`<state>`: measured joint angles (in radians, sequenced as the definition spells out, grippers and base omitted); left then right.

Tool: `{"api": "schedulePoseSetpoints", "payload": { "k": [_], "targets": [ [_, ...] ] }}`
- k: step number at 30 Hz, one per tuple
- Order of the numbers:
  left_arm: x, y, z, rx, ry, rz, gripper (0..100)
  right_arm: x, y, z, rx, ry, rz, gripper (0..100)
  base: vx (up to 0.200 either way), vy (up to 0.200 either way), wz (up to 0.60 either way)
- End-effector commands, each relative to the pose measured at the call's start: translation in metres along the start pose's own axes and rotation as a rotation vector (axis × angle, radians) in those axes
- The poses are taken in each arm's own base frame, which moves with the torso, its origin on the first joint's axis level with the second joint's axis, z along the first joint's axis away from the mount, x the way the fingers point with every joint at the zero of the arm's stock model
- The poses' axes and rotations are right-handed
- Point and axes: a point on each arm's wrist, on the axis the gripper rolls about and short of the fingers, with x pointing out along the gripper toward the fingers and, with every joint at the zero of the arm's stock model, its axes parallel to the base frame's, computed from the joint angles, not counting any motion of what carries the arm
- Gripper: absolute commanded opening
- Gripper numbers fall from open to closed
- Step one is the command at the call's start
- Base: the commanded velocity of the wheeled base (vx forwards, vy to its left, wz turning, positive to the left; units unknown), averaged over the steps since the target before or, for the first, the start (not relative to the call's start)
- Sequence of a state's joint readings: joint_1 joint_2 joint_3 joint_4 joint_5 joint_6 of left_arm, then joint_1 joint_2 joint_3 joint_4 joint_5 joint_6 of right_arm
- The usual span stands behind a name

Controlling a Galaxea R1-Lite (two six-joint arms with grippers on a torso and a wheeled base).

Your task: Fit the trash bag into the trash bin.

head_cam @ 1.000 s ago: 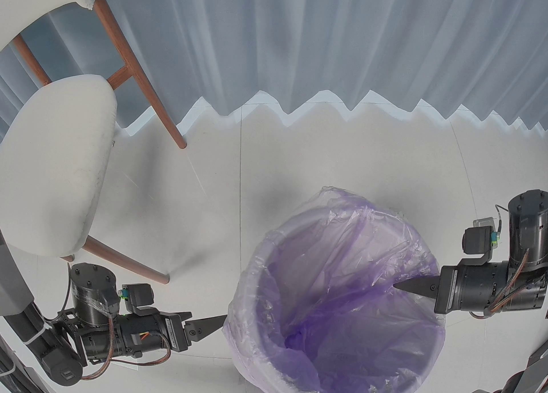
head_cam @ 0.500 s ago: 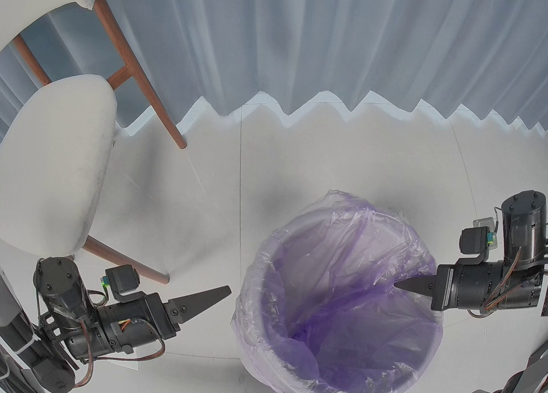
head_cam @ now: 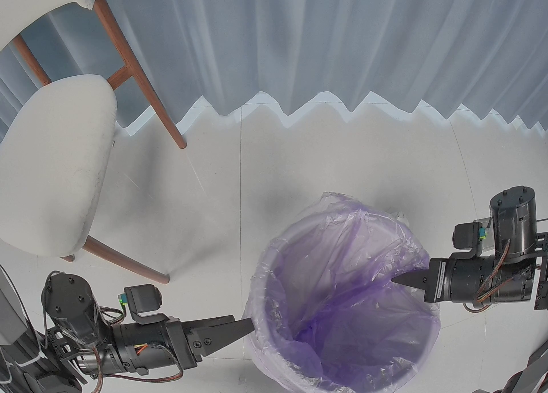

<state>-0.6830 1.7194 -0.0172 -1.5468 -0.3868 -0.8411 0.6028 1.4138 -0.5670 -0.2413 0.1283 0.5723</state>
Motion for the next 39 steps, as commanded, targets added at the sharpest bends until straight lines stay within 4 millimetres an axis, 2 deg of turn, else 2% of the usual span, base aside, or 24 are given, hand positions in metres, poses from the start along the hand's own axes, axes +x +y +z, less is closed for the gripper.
{"api": "schedulePoseSetpoints", "payload": {
  "k": [1,10,14,21,39],
  "targets": [
    [0.001,0.008,-0.005,-0.020,0.022,0.046,100,0.001,-0.003,0.006,0.016,-0.017,-0.007,0,0.000,0.000,0.00],
    [0.008,0.022,-0.009,-0.042,0.021,0.134,100,-0.003,0.005,0.023,0.095,-0.073,0.020,0,0.000,0.000,0.00],
    [0.009,0.026,-0.010,-0.042,0.027,0.153,100,-0.004,0.006,0.024,0.094,-0.079,0.030,0,0.000,0.000,0.00],
    [0.009,0.046,-0.006,-0.033,0.015,0.237,100,-0.012,0.009,0.025,0.099,-0.090,0.057,0,0.000,0.000,0.00],
    [0.001,0.058,0.004,-0.058,-0.043,0.294,100,-0.025,0.016,0.033,0.203,-0.117,0.125,0,0.000,0.000,0.00]
  ]
}}
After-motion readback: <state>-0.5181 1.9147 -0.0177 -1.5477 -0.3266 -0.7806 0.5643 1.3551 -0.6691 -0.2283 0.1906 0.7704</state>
